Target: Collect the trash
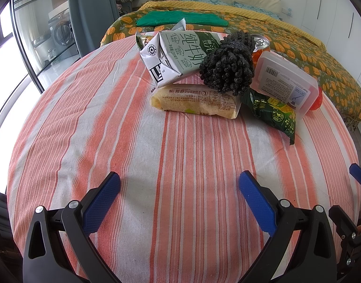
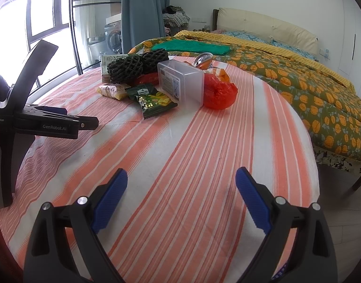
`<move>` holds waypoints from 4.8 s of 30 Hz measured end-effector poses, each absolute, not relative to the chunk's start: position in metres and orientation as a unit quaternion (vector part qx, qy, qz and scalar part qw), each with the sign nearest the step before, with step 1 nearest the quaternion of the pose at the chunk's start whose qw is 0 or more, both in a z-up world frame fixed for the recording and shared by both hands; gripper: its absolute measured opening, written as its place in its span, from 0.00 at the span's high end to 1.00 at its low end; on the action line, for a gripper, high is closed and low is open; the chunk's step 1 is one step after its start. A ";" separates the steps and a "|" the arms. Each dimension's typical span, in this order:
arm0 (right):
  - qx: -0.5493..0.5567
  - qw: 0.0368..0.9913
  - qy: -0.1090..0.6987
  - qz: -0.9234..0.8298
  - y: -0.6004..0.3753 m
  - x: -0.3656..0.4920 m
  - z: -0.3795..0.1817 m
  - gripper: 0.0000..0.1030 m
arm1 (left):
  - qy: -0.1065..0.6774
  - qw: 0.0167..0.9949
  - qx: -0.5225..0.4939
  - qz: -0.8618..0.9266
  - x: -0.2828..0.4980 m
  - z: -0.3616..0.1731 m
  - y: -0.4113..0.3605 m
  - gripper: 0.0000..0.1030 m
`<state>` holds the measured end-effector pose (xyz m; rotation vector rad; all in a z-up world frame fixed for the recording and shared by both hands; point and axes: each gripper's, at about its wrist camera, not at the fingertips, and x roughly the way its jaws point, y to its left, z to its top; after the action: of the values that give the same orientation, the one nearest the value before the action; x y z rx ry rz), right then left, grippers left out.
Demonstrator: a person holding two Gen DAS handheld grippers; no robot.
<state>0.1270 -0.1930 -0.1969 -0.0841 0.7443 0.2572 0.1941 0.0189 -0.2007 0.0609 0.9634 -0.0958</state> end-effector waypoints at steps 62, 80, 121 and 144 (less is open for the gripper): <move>0.052 0.911 0.391 0.121 -0.240 0.125 -0.179 0.09 | 0.395 0.913 0.044 -0.095 0.194 -0.119 0.001 0.69; 0.040 0.894 0.411 0.173 -0.223 0.134 -0.183 0.09 | 0.427 0.892 0.029 -0.144 0.117 -0.171 0.019 0.25; -0.014 0.826 0.523 0.210 -0.127 0.260 -0.177 0.66 | 0.432 0.886 -0.012 -0.170 0.155 -0.177 0.041 0.69; 0.084 0.854 0.512 0.048 -0.442 0.117 -0.190 0.66 | 0.419 0.844 -0.047 -0.330 0.095 -0.128 -0.134 0.71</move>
<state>0.1171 -0.4415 -0.1901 0.1773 1.0760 0.1005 0.0950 -0.1344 -0.1276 -0.0994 0.8849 -0.6966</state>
